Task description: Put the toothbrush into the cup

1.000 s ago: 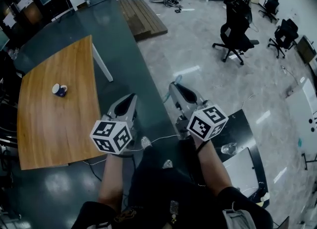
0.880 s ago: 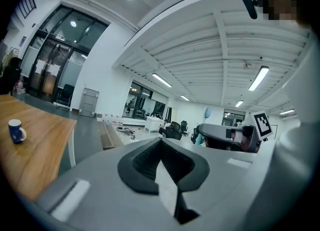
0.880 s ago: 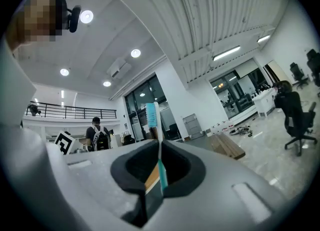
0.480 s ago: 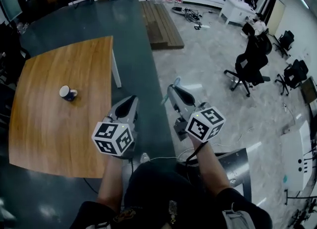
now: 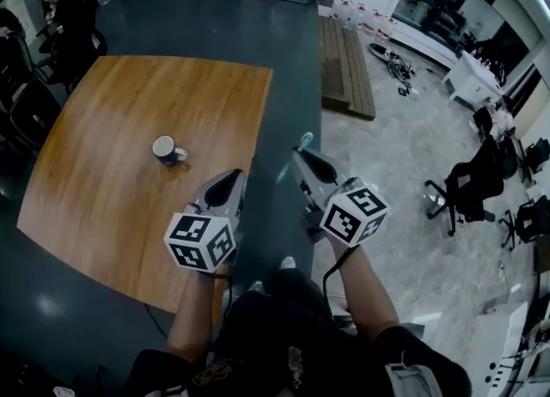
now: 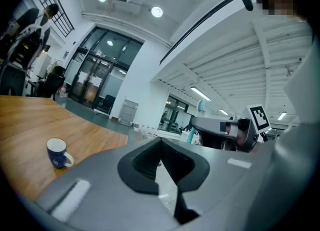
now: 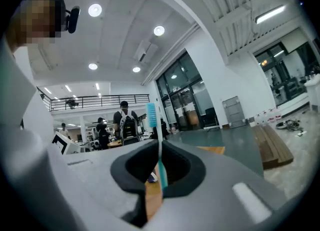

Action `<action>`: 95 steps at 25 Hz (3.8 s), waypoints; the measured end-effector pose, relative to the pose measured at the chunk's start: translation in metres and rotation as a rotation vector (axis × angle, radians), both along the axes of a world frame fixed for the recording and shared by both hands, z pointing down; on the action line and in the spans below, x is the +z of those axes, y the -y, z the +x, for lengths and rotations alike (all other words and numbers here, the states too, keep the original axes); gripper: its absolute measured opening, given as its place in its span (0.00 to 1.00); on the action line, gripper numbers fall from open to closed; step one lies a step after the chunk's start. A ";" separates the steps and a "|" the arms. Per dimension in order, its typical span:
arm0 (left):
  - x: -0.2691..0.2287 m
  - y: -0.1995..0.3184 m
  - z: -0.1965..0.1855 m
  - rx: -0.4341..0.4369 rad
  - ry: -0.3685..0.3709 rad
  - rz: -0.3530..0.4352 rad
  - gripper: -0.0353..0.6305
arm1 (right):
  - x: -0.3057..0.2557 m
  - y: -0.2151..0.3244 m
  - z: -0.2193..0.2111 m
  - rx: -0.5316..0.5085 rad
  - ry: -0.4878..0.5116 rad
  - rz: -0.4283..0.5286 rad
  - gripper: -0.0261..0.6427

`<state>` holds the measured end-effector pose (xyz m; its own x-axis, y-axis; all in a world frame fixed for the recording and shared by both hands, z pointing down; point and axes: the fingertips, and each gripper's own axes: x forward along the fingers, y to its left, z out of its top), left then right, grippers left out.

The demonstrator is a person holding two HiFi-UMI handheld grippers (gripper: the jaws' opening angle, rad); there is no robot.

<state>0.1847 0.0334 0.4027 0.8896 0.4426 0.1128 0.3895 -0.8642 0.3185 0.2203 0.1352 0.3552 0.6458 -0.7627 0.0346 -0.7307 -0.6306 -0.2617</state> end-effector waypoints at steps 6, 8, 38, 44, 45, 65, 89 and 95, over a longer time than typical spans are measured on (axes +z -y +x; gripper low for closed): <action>0.011 0.083 0.029 -0.210 0.026 0.008 0.06 | 0.010 0.104 0.046 -0.236 0.010 0.006 0.07; 0.015 0.107 0.035 -0.275 0.044 0.016 0.06 | 0.012 0.136 0.054 -0.313 0.017 0.011 0.07; 0.079 0.275 0.063 -0.894 0.270 0.050 0.06 | 0.167 0.399 0.108 -0.953 0.035 -0.235 0.07; 0.084 0.281 0.044 -0.927 0.257 0.044 0.06 | 0.198 0.404 0.098 -0.963 0.034 -0.379 0.07; 0.084 0.284 0.044 -0.937 0.253 0.040 0.06 | 0.200 0.404 0.098 -0.966 0.033 -0.392 0.07; 0.091 0.295 0.036 -0.971 0.255 0.010 0.06 | 0.210 0.420 0.093 -0.965 0.042 -0.471 0.09; 0.037 0.257 0.028 -0.883 0.147 0.065 0.06 | 0.091 0.335 0.068 -0.951 0.002 -0.088 0.04; 0.016 0.221 0.016 -0.814 0.110 0.078 0.06 | 0.050 0.292 0.045 -0.896 -0.036 -0.019 0.04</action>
<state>0.2009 -0.1877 0.4186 0.9107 -0.3484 0.2219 -0.3980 -0.8837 0.2462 0.2656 -0.1569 0.4049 -0.1904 -0.9808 0.0432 -0.9584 0.1761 -0.2247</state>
